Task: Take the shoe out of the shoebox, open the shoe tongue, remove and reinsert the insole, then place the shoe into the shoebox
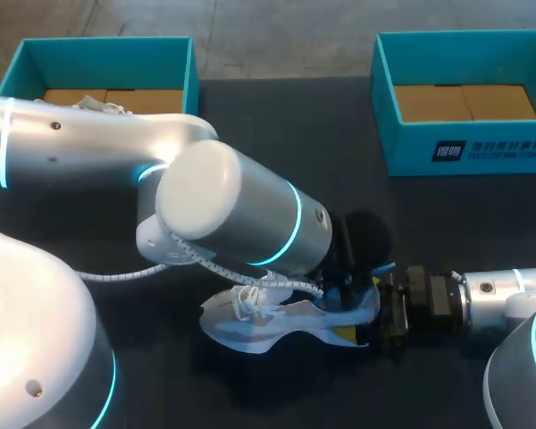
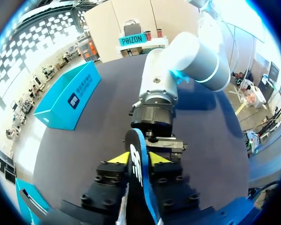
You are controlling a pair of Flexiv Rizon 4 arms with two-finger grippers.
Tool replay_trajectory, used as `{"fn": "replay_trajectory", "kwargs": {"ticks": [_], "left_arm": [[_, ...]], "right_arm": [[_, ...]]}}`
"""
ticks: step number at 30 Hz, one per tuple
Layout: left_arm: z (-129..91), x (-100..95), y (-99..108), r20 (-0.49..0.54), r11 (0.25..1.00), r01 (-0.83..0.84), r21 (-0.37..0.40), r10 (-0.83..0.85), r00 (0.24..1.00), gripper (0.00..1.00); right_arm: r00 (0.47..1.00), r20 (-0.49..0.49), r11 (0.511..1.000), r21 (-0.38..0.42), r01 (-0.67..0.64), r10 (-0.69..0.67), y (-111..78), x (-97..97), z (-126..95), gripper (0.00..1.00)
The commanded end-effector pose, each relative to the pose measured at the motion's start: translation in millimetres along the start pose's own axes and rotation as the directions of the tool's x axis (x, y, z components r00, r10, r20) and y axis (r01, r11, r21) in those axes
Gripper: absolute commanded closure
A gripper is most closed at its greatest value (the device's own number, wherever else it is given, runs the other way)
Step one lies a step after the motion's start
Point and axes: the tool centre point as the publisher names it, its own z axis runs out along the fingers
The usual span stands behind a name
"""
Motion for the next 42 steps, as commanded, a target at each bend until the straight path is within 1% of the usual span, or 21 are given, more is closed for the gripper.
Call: {"fn": "replay_trajectory", "kwargs": {"ticks": [1,6,11,19,24,28,33,38,42], "left_arm": [[-1,0.5,2,0.0,1.0,0.005,0.004,-0.005,1.0,0.55],[-8,2.2,12,-0.001,1.0,0.006,0.023,-0.006,1.0,0.51],[-8,5.4,24,0.056,0.998,-0.003,0.058,0.0,0.998,0.52],[-2,0.5,30,0.06,0.999,0.013,0.05,-0.016,0.998,0.54],[-3,6.1,31,0.073,0.999,0.002,0.054,-0.006,0.997,0.55],[1,10.6,32,0.108,0.998,-0.023,0.063,0.016,0.994,0.55],[8,7.8,33,0.119,0.998,-0.02,0.062,0.012,0.993,0.57],[13,3.1,32,0.152,0.998,-0.019,0.062,0.009,0.988,0.63],[18,-0.8,32,0.156,0.998,-0.017,0.058,0.008,0.988,0.68]], "right_arm": [[1.0,0.003,1.0,0.001,0.0,-0.001,-0.1,1.2,1,1.0],[1.0,0.003,1.0,0.001,0.0,-0.001,-0.1,1.2,1,1.0],[1.0,0.003,1.0,0.001,0.0,-0.001,-0.1,1.2,1,1.0],[1.0,0.003,1.0,0.001,0.0,-0.001,-0.1,1.2,1,1.0],[1.0,0.003,1.0,0.001,0.0,-0.001,-0.1,1.2,1,1.0],[1.0,0.003,1.0,0.001,0.0,-0.001,-0.1,1.2,1,1.0],[1.0,0.003,1.0,0.001,0.0,-0.001,-0.1,1.2,1,1.0],[1.0,0.003,1.0,0.001,0.0,-0.001,-0.1,1.2,1,1.0],[1.0,0.003,1.0,0.001,0.0,-0.001,-0.1,1.2,1,1.0]]}}
